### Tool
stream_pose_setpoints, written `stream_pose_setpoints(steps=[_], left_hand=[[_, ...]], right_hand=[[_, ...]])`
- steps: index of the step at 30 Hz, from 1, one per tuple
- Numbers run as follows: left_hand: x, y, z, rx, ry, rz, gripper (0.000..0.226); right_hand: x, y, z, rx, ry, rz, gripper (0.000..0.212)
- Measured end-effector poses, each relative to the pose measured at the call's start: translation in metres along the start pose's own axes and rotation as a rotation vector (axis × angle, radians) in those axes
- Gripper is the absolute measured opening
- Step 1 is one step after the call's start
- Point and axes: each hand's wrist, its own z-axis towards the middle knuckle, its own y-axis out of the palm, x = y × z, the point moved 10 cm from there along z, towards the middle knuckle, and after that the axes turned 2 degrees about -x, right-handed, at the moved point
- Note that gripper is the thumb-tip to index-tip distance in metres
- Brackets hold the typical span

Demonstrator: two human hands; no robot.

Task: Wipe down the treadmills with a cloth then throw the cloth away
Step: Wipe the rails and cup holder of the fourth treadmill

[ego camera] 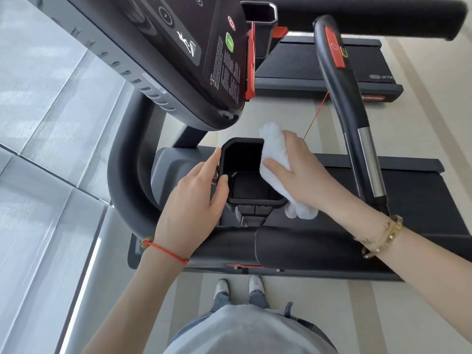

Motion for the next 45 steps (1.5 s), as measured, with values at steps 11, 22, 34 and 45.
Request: stream_pose_setpoints(steps=[11, 22, 34, 45], left_hand=[[-0.002, 0.0, 0.0, 0.006, 0.001, -0.033, 0.052], [-0.002, -0.002, 0.0, 0.02, 0.003, -0.04, 0.051], [-0.001, -0.001, 0.0, 0.004, -0.007, -0.036, 0.052], [0.0, -0.003, -0.001, 0.017, -0.007, -0.051, 0.05]], right_hand=[[-0.015, -0.007, 0.007, -0.069, -0.229, -0.029, 0.038], [-0.057, 0.009, 0.014, -0.078, -0.509, -0.394, 0.052], [-0.027, -0.003, -0.016, -0.154, -0.329, 0.104, 0.035], [-0.014, -0.006, -0.008, -0.185, -0.269, 0.062, 0.042]])
